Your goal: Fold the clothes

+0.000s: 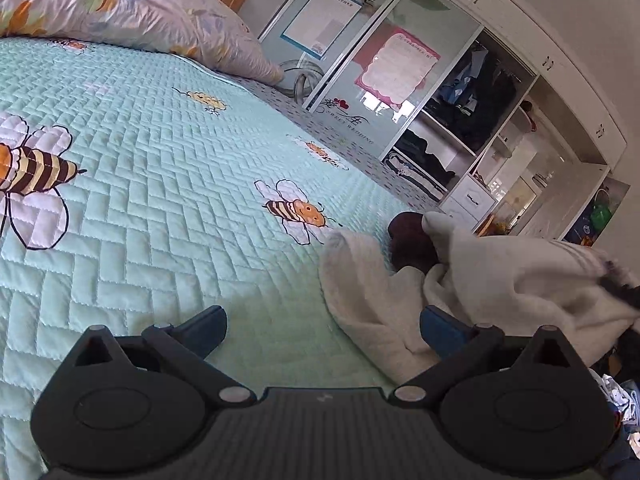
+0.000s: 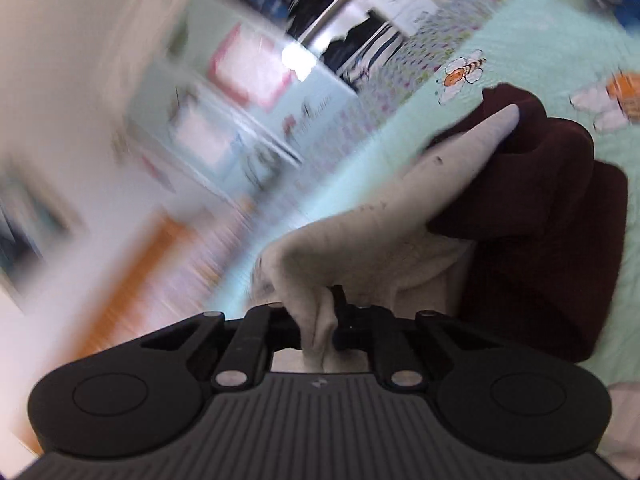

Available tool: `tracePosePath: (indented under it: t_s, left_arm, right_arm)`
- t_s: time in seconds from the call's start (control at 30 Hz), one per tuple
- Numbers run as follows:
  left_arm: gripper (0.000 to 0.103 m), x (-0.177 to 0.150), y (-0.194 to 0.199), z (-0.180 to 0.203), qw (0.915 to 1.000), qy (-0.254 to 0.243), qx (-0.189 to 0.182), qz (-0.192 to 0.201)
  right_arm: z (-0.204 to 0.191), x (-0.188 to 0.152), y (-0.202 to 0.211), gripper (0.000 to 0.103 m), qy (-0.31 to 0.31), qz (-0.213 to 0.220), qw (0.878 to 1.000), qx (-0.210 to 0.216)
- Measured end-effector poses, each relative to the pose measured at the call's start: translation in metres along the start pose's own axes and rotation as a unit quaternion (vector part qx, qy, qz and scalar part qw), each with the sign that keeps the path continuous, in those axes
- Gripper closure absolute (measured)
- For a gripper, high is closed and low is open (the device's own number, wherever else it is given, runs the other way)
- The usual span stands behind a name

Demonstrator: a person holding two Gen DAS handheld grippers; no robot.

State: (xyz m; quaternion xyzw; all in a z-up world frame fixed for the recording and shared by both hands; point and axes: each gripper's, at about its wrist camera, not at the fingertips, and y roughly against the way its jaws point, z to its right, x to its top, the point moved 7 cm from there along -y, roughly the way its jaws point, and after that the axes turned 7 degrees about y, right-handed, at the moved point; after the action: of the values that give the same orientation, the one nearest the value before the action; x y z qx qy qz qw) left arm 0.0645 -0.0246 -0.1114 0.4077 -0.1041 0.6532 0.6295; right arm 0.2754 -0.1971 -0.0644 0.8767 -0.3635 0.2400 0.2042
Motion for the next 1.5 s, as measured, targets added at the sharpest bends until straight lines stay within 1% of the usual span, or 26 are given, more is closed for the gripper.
tracePosePath:
  t_s: [0.03, 0.1, 0.2, 0.23, 0.27, 0.3, 0.33, 0.37, 0.4, 0.43, 0.5, 0.53, 0.57, 0.67, 0.7, 0.73, 0.77, 0.8, 0.87, 0.9, 1.13, 1.37, 1.5]
  left_arm:
    - [0.001, 0.001, 0.001, 0.000, 1.0000, 0.002, -0.001, 0.004]
    - [0.001, 0.003, 0.003, -0.001, 0.9999, 0.004, -0.003, 0.009]
    - [0.001, 0.002, 0.005, 0.002, 0.9999, -0.001, -0.006, 0.010]
    - [0.001, 0.001, 0.005, 0.004, 0.9999, -0.006, -0.008, 0.010]
    - [0.001, 0.000, 0.006, 0.006, 0.9999, -0.010, -0.010, 0.009]
    - [0.001, -0.001, 0.006, 0.010, 0.9997, -0.016, -0.014, 0.010]
    - [0.001, -0.002, 0.007, 0.014, 0.9995, -0.022, -0.017, 0.010]
    - [0.001, -0.003, 0.007, 0.018, 0.9993, -0.029, -0.021, 0.011]
    - [0.001, -0.004, 0.008, 0.022, 0.9989, -0.038, -0.023, 0.012]
    - [0.001, -0.006, 0.008, 0.026, 0.9984, -0.050, -0.024, 0.014]
    - [0.001, -0.009, 0.009, 0.033, 0.9970, -0.072, -0.027, 0.015]
    - [0.001, -0.011, 0.009, 0.035, 0.9962, -0.081, -0.027, 0.015]
    - [0.001, -0.013, 0.009, 0.037, 0.9955, -0.090, -0.027, 0.014]
    - [0.001, -0.015, 0.008, 0.038, 0.9952, -0.094, -0.027, 0.010]
    - [0.001, -0.015, 0.008, 0.038, 0.9952, -0.093, -0.027, 0.008]
    - [0.001, -0.015, 0.008, 0.038, 0.9953, -0.093, -0.027, 0.006]
    - [0.001, -0.016, 0.007, 0.038, 0.9953, -0.093, -0.026, 0.005]
    - [0.001, -0.016, 0.007, 0.038, 0.9954, -0.092, -0.026, 0.003]
    - [0.001, -0.017, 0.007, 0.037, 0.9955, -0.092, -0.026, 0.000]
    - [0.001, -0.017, 0.006, 0.037, 0.9955, -0.091, -0.026, -0.002]
    - [0.001, -0.021, 0.008, 0.046, 0.9927, -0.115, -0.036, -0.004]
    - [0.001, -0.026, 0.010, 0.054, 0.9884, -0.146, -0.041, 0.000]
    - [0.001, -0.029, 0.012, 0.060, 0.9855, -0.163, -0.047, -0.002]
  right_arm:
    - [-0.006, 0.016, 0.017, 0.091, -0.015, 0.021, 1.000, 0.018]
    - [-0.015, 0.046, 0.054, 0.091, -0.015, 0.059, 0.997, 0.038]
    - [-0.005, 0.083, 0.098, 0.091, 0.024, 0.082, 0.996, 0.029]
    - [0.003, 0.092, 0.109, 0.091, 0.044, 0.082, 0.996, 0.007]
    - [0.015, 0.097, 0.115, 0.086, 0.069, 0.073, 0.994, -0.036]
    - [0.029, 0.097, 0.121, 0.083, 0.094, 0.058, 0.990, -0.084]
    - [0.043, 0.094, 0.127, 0.082, 0.123, 0.043, 0.982, -0.134]
    - [0.056, 0.088, 0.134, 0.079, 0.153, 0.029, 0.970, -0.186]
    - [0.068, 0.081, 0.140, 0.074, 0.184, 0.016, 0.955, -0.234]
    - [0.075, 0.070, 0.146, 0.073, 0.215, 0.010, 0.939, -0.270]
    - [0.076, 0.044, 0.157, 0.070, 0.273, 0.015, 0.907, -0.319]
    - [0.071, 0.031, 0.160, 0.070, 0.300, 0.022, 0.894, -0.332]
    - [0.063, 0.018, 0.161, 0.070, 0.326, 0.030, 0.885, -0.332]
    - [0.029, -0.020, 0.160, 0.069, 0.405, 0.057, 0.860, -0.305]
    - [0.016, -0.036, 0.156, 0.068, 0.431, 0.054, 0.857, -0.279]
    - [0.004, -0.052, 0.149, 0.066, 0.457, 0.037, 0.855, -0.241]
    - [-0.007, -0.069, 0.136, 0.061, 0.490, 0.013, 0.845, -0.214]
    - [-0.012, -0.085, 0.121, 0.057, 0.523, -0.018, 0.830, -0.195]
    - [-0.012, -0.119, 0.095, 0.058, 0.578, -0.084, 0.794, -0.171]
    - [-0.011, -0.130, 0.086, 0.058, 0.596, -0.103, 0.778, -0.166]
    - [0.007, -0.156, 0.061, 0.058, 0.670, -0.140, 0.705, -0.185]
    - [0.024, -0.182, 0.036, 0.058, 0.735, -0.174, 0.623, -0.202]
    - [0.016, -0.196, 0.042, 0.059, 0.778, -0.187, 0.574, -0.174]
